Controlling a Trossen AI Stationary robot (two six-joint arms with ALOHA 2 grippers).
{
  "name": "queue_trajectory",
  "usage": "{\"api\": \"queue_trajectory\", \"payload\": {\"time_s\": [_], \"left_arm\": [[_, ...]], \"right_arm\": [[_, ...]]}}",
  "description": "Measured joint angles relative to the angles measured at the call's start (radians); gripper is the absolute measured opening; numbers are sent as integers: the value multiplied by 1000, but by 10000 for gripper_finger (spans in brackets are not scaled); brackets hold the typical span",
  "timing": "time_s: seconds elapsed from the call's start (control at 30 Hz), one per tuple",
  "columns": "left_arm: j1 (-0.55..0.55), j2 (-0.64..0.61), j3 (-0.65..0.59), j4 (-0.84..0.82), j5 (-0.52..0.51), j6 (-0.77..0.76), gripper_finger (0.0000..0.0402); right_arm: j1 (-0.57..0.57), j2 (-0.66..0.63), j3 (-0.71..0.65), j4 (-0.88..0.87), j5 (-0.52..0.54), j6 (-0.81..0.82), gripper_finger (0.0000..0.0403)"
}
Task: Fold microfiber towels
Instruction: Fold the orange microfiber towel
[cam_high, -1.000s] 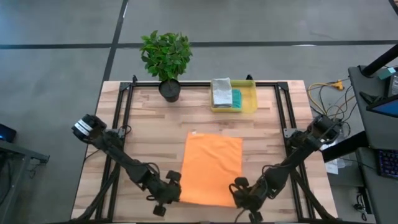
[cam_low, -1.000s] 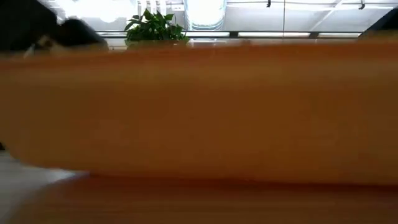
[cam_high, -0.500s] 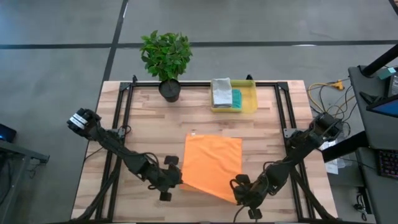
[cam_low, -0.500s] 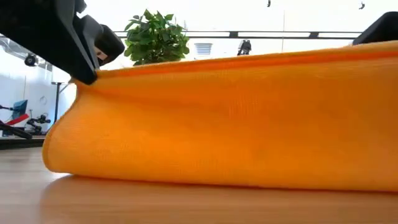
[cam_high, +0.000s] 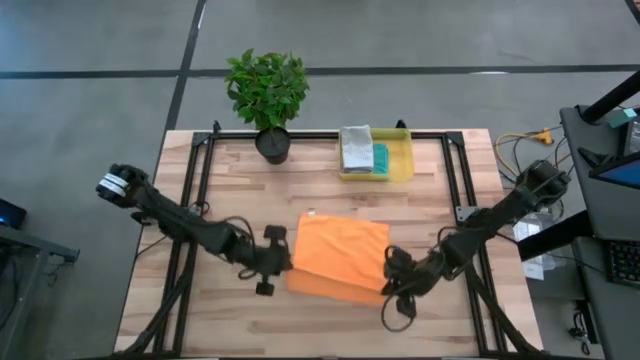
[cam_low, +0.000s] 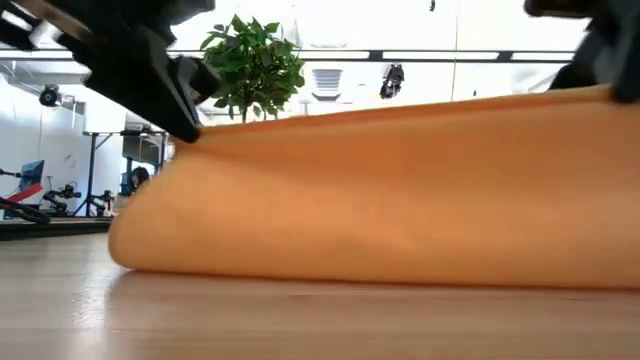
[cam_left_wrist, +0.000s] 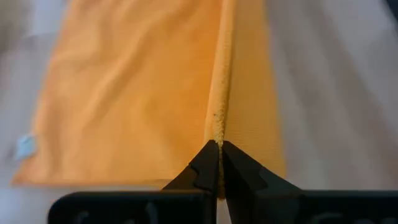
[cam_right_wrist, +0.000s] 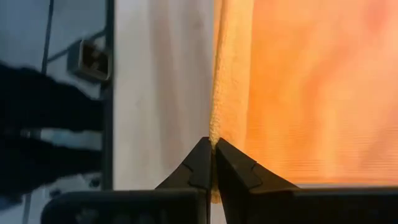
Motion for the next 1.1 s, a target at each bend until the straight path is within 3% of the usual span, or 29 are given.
{"api": "queue_trajectory", "payload": {"time_s": [0.2,0.43,0.83,1.1], "left_arm": [[132,-104,-120,131,69,51,0],[259,-139,-173,156,122,131,0],[399,-108,-182,187,137,230,0],[419,-18,-178,257,149,232,0]], "right_arm": [[-104,-87,-70,-18,-5,0,12],[-210,-119,-103,-56,-24,-26,12],[-353,-110,-106,-134,-60,-82,12],[-407,-110,-106,-180,-64,-89,12]]}}
